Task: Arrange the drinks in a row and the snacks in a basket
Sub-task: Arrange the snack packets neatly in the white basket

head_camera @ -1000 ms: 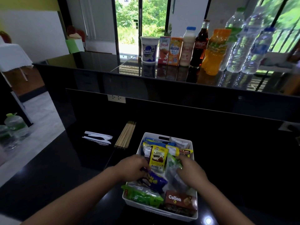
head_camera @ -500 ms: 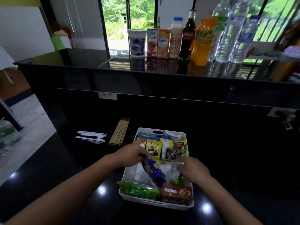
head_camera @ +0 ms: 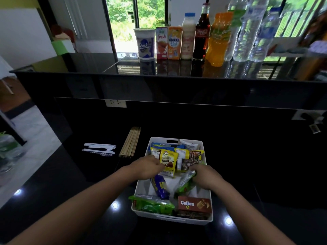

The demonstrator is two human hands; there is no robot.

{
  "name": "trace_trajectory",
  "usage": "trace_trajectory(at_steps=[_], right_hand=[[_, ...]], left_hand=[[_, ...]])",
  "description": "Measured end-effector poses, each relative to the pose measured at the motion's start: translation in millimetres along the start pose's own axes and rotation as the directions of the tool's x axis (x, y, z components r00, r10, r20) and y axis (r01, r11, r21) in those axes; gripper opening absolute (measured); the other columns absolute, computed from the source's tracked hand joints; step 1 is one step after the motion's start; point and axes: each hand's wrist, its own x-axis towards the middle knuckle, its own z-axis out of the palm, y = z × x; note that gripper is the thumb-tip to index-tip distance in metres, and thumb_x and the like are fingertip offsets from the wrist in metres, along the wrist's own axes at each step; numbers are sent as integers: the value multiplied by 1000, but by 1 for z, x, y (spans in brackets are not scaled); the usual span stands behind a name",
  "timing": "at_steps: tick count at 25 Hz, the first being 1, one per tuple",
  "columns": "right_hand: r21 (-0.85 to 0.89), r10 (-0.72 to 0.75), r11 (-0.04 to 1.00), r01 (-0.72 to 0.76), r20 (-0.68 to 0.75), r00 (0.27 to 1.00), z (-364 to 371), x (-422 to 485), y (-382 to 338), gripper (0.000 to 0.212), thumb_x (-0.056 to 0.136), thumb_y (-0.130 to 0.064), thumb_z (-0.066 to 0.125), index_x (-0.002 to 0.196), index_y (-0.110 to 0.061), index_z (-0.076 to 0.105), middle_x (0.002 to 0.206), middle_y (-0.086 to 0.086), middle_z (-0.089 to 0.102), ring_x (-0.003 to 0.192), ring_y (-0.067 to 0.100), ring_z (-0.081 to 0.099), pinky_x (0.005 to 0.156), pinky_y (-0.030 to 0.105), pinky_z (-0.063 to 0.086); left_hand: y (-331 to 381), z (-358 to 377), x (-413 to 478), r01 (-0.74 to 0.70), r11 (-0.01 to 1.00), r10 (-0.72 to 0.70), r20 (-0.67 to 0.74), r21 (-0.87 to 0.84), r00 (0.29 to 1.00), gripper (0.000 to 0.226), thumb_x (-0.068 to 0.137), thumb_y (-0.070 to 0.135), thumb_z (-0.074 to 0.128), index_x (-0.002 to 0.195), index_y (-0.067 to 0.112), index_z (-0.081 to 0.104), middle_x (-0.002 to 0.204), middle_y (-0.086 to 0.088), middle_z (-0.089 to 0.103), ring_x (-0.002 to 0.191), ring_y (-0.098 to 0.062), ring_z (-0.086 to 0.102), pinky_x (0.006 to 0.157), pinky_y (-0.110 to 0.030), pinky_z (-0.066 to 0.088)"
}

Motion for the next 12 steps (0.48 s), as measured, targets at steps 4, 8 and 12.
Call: trace_trajectory(at_steps=[4,8,12], right_hand=[[-15,-6,1000,3,-181,984,1,-1,0,29,89,-37,62,116,-29,62,92,-2,68,71,15,61,54,26,44],[-72,2,997,-21,-260,966,0,1,9,28,87,-51,61,100,-26,64,67,-7,49,62,14,52,47,26,34],[-70,60,994,-85,-307,950,2,10,13,31,91,-50,58,94,-20,64,62,-5,42,60,17,48,50,27,33]], left_hand=[[11,14,-4,131,988,-119,-141,82,983,47,79,52,65,108,17,54,115,-5,46,100,-24,53,72,-33,45],[17,3,-11,123,988,-100,-216,94,971,53,77,14,68,123,19,43,141,-11,22,97,-30,54,62,-36,45],[10,-12,-12,48,990,-17,-224,134,975,95,74,-5,61,148,32,13,154,-12,3,70,-27,50,47,-27,30]])
